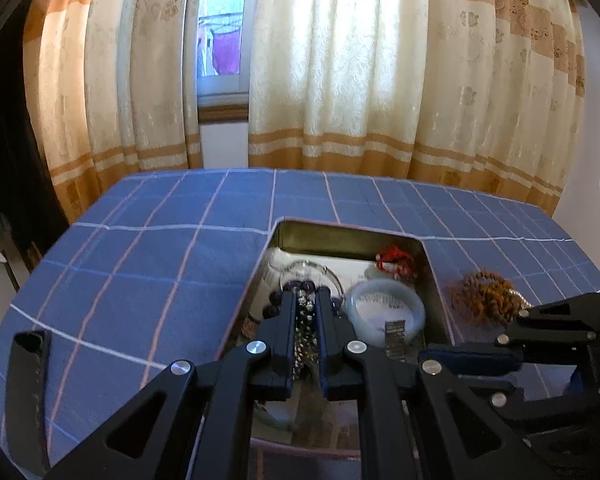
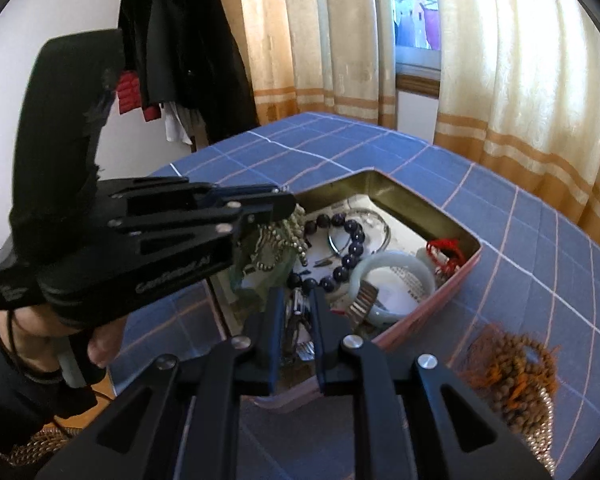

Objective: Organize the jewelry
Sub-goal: 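Open the left tool over the tin while the right tool releases the watch inside, then grasp the brown bead mala with the left tool while the right tool grasps the pearl necklace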

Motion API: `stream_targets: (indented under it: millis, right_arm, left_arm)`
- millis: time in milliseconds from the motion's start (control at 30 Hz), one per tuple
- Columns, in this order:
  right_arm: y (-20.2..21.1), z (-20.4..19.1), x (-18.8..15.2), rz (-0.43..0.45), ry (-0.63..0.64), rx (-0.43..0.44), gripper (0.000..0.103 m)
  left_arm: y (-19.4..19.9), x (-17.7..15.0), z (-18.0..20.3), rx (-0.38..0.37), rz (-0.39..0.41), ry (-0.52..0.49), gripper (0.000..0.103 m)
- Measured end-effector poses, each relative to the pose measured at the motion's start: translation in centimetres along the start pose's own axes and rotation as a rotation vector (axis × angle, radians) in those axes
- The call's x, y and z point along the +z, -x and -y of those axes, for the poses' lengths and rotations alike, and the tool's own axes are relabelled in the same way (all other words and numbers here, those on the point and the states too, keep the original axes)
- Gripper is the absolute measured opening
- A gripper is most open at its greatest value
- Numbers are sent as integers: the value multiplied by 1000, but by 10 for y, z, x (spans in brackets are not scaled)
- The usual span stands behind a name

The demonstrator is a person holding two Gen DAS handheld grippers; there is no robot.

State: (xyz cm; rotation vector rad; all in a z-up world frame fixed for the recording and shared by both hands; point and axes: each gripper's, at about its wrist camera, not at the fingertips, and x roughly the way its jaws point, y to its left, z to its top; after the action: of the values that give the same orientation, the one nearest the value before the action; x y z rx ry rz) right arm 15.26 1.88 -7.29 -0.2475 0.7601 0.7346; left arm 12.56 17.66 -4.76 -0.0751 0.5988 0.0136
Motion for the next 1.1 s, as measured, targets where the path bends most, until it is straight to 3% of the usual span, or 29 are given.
stream_targets:
  millis: [67, 100, 133, 167, 200, 233, 400, 633, 767, 967, 1000, 1033, 1100]
  right_arm:
    - [1, 3, 0, 4, -14, 3, 19]
    - [3, 4, 0, 9, -22, 6, 25]
    - [5, 5, -1, 13, -28, 5, 35]
    - [8, 7, -1, 21, -34, 0, 40]
    - [12, 9, -2, 32, -39, -7, 52]
    - [16, 11, -3, 46, -41, -12, 60]
    - [44, 31, -17, 83, -41, -66, 60]
    - [86, 114, -72, 22, -162, -302, 63]
    - [99, 143, -92, -31, -212, -339, 64]
    - [91, 150, -104, -96, -219, -270, 63]
    - [86, 150, -104, -116, -217, -262, 53]
    - [84, 150, -104, -126, -215, -253, 37]
    - [84, 151, -105, -132, -204, -280, 22]
  left_arm:
    - [1, -3, 2, 3, -6, -3, 23]
    - [3, -3, 2, 11, 0, 1, 47]
    - [6, -4, 2, 30, 15, 10, 79]
    - [10, -4, 1, 54, 39, 22, 89]
    - [13, -5, 0, 60, 59, 31, 92]
    - [17, -4, -2, 52, 68, 44, 92]
    - [23, -1, 4, 65, 73, 49, 92]
    - [22, 0, 49, 17, 103, -4, 92]
    - [14, 3, 80, -26, 96, -42, 92]
    - [1, 2, 116, -70, 59, -85, 92]
    - [-1, 2, 122, -69, 50, -99, 92]
    - [-4, 1, 128, -67, 40, -115, 92]
    - [-8, 0, 137, -76, 28, -131, 92]
